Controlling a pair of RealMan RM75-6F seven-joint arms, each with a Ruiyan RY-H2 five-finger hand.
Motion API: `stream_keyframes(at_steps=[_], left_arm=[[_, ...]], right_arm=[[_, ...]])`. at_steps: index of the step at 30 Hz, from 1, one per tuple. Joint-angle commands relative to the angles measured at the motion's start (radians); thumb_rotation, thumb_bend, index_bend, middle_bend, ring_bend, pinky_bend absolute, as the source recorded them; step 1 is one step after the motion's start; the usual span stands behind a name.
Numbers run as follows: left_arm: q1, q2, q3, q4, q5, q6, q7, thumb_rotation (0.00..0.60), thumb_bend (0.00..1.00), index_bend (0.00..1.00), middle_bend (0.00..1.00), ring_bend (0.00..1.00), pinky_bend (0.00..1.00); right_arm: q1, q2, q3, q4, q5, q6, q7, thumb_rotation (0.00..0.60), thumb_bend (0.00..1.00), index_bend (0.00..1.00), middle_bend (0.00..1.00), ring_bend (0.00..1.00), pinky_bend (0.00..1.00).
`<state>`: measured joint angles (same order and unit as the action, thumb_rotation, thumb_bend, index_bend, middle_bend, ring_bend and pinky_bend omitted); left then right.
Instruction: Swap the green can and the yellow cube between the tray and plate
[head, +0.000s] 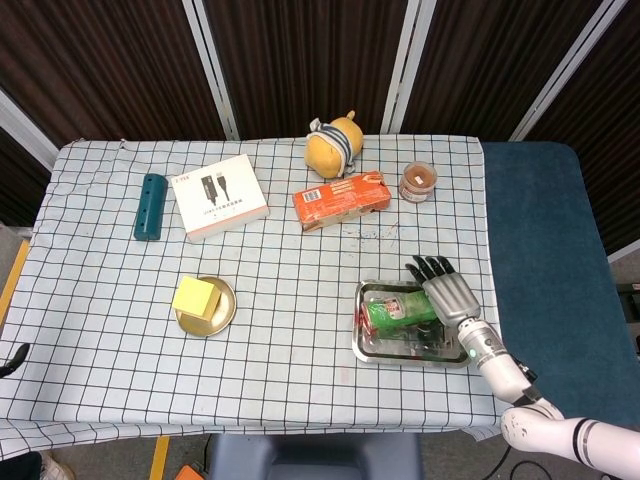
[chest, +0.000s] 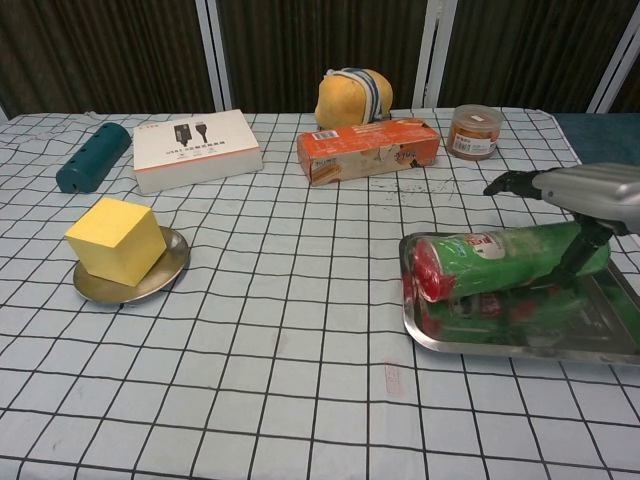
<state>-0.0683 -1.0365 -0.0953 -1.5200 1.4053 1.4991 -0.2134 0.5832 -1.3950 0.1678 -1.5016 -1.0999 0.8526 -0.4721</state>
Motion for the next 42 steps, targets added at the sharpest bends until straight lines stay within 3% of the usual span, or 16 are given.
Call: stream_keyframes(at_steps=[1, 5, 8, 13, 17, 24, 30, 34, 42], left_arm=[[0.0, 0.001, -0.002, 0.002, -0.002, -0.003, -0.005, 0.6, 0.29, 0.07, 0.04, 0.0, 0.15], [0.0, 0.001, -0.004, 0.004, -0.002, -0.005, -0.011, 0.6, 0.29, 0.08, 0.04, 0.0, 0.15], [0.002, 0.001, -0.004, 0.005, 0.0, -0.003, -0.014, 0.6, 0.29, 0.1, 0.04, 0.0, 0.15], [0.003, 0.001, -0.005, 0.006, -0.001, -0.004, -0.018, 0.6, 0.29, 0.11, 0.04, 0.0, 0.15], [0.002, 0.001, -0.007, 0.004, -0.002, -0.008, -0.017, 0.6, 0.29, 0.13, 0.04, 0.0, 0.16], [0.002, 0.002, -0.008, 0.0, -0.002, -0.01, -0.009, 0.6, 0.29, 0.15, 0.05, 0.0, 0.17], [0.001, 0.001, -0.007, 0.0, 0.001, -0.011, -0.005, 0.6, 0.29, 0.16, 0.05, 0.0, 0.17], [0.002, 0.001, -0.008, 0.001, 0.0, -0.01, -0.003, 0.6, 0.29, 0.16, 0.06, 0.0, 0.18], [-0.001, -0.01, -0.013, 0.013, 0.005, 0.002, 0.03, 0.6, 0.29, 0.18, 0.07, 0.01, 0.19]], right_arm=[[0.019, -0.035, -0.01, 0.041, 0.015, -0.003, -0.006, 0.6, 0.01, 0.14, 0.07, 0.02, 0.0], [0.026, -0.068, -0.017, 0.082, 0.01, 0.018, -0.002, 0.6, 0.01, 0.29, 0.2, 0.13, 0.05], [0.026, -0.093, -0.02, 0.115, 0.0, 0.048, 0.002, 0.6, 0.01, 0.5, 0.34, 0.31, 0.23], [0.021, -0.13, -0.028, 0.175, -0.035, 0.106, 0.003, 0.6, 0.09, 0.72, 0.51, 0.5, 0.55], [0.015, -0.156, -0.023, 0.21, -0.076, 0.161, 0.032, 0.6, 0.18, 0.85, 0.63, 0.61, 0.64], [0.026, -0.165, 0.017, 0.171, -0.155, 0.232, 0.143, 0.6, 0.23, 0.91, 0.68, 0.66, 0.68], [0.11, -0.2, 0.099, 0.154, -0.152, 0.2, 0.17, 0.6, 0.23, 0.91, 0.68, 0.66, 0.68], [0.204, -0.273, 0.159, 0.229, -0.121, 0.141, 0.167, 0.6, 0.23, 0.91, 0.68, 0.66, 0.68], [0.373, -0.448, 0.218, 0.446, -0.098, 0.071, 0.157, 0.6, 0.23, 0.91, 0.68, 0.66, 0.67]])
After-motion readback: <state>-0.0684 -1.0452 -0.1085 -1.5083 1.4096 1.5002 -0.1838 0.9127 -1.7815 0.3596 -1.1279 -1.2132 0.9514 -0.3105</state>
